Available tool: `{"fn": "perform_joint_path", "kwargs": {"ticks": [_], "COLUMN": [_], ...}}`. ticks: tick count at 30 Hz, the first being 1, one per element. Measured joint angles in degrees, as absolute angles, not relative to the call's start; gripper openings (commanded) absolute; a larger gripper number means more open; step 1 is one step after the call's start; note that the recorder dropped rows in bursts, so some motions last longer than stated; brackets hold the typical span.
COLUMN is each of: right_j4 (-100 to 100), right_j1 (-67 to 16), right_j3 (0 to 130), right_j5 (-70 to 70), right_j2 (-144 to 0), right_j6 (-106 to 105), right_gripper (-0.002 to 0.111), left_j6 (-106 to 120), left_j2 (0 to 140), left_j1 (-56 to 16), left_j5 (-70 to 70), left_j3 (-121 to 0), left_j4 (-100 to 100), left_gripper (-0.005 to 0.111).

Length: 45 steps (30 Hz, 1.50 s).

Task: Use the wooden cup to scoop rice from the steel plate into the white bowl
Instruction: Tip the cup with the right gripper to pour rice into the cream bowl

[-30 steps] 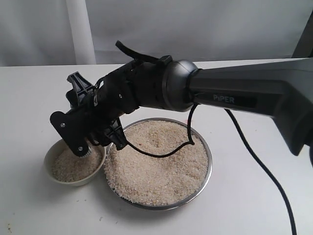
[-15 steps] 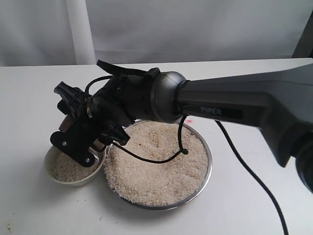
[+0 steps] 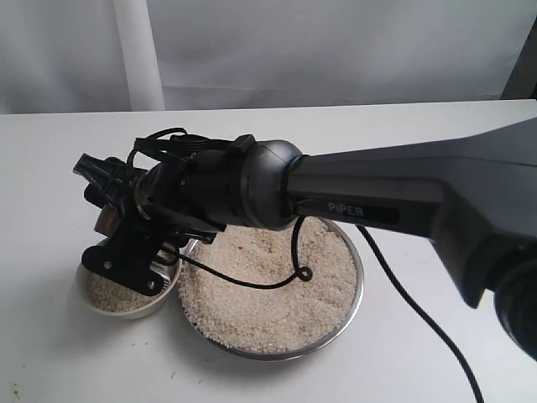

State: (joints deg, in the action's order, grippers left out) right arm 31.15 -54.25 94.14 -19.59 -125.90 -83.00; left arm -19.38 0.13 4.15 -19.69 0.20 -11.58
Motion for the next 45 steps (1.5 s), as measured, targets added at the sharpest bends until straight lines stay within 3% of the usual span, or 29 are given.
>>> {"fn": "perform_joint_path", "kwargs": {"ticks": [21, 45], "right_j4": [45.94, 47.94], "right_j1": [-55.66, -56.53], "right_j3": [94.14, 94.14], "right_j5": [-20.94, -21.04], "right_j2": [-125.9, -125.9], "right_j6": [-70.73, -68.26], "right_gripper": [0.0, 0.0], "left_j6": [-19.38, -19.38], "left_j2": [0.13, 0.13], "left_j1": [4.15, 4.15], "left_j5": [-19.69, -19.69], "left_j3": [0.2, 0.2], "left_j4": [-11.58, -11.58], "left_gripper": [0.0, 0.0]}}
